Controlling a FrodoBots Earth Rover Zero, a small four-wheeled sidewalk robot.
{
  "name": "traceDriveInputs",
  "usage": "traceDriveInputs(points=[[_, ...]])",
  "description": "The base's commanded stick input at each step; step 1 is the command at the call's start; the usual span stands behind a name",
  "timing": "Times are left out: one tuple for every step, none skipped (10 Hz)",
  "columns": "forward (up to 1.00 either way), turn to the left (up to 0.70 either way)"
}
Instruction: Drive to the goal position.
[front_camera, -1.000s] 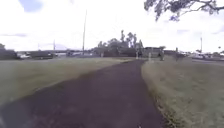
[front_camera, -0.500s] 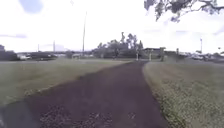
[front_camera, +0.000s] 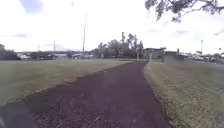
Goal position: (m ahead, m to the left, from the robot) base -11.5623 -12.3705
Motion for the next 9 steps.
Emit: traceDriveInputs(points=[[0.0,-0.5],[0.0,-0.5],[0.0,-0.5],[0.0,-0.5],[0.0,-0.5],[0.0,-0.5],[0.0,-0.5],[0.0,-0.5],[0.0,-0.5]])
